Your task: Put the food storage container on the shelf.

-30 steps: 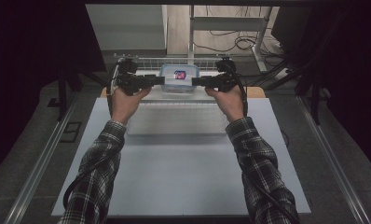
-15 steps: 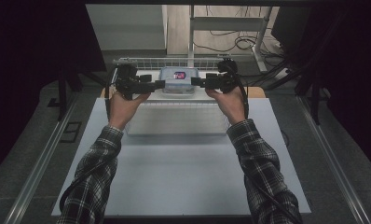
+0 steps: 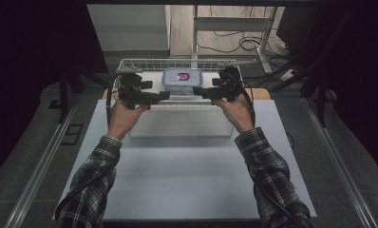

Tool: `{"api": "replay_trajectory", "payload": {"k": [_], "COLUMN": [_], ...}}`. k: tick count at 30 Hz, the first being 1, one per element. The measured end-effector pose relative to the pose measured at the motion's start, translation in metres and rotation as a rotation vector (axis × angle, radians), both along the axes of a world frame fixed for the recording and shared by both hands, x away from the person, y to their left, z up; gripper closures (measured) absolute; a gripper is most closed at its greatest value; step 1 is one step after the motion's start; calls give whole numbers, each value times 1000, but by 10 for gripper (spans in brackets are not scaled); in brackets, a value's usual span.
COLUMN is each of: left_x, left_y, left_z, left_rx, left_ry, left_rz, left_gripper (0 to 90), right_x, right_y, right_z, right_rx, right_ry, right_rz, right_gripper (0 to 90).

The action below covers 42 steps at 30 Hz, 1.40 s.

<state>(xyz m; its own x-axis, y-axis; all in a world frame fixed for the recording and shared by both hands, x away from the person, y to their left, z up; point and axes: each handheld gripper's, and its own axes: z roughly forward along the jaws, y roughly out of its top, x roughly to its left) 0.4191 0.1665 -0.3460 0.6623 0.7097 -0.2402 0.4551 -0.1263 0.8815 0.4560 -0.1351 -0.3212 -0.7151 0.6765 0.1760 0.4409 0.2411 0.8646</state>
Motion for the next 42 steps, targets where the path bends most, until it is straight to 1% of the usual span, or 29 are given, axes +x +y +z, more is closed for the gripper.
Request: {"api": "replay_trajectory", "payload": {"k": [6, 8, 11, 14, 17, 20, 25, 27, 32, 33, 36, 38, 42], "left_x": [-6, -9, -15, -21, -27, -33, -44, -48, -56, -58, -62, -65, -71], "left_y": [-2, -3, -4, -6, -8, -10, -15, -17, -24, -26, -29, -29, -28], "left_z": [-4, -4, -5, -5, -6, -9, -14, -17, -27, -29, -32, -34, -40], "left_rx": [0, 28, 50, 62, 77, 86, 123, 126, 139, 153, 168, 168, 161], "left_ry": [-6, -16, -34, -49, -59, -68, -87, -94, -98, -100, -99, -100, -88], "left_rz": [-16, -19, -24, -27, -34, -47, -51, -56, -61, -60, -68, -68, -74], "left_gripper": [50, 50, 46, 42, 41, 43, 40, 38, 24, 22, 17, 15, 11], "right_x": [-8, -10, -14, -19, -24, -30, -41, -45, -54, -55, -60, -64, -70], "right_y": [0, 0, -1, -2, -3, -3, -2, -2, -3, -4, -4, -5, -7], "right_z": [-3, -4, -5, -6, -7, -9, -12, -13, -19, -20, -24, -27, -33], "right_rx": [-22, -30, -35, -37, -50, -55, -75, -78, -95, -96, -100, -101, -109], "right_ry": [-16, -21, -26, -31, -39, -44, -60, -67, -78, -79, -81, -84, -91], "right_rz": [17, 23, 27, 32, 33, 39, 53, 58, 75, 76, 86, 92, 106], "right_gripper": [47, 44, 42, 42, 40, 39, 34, 34, 34, 34, 34, 34, 35]}}
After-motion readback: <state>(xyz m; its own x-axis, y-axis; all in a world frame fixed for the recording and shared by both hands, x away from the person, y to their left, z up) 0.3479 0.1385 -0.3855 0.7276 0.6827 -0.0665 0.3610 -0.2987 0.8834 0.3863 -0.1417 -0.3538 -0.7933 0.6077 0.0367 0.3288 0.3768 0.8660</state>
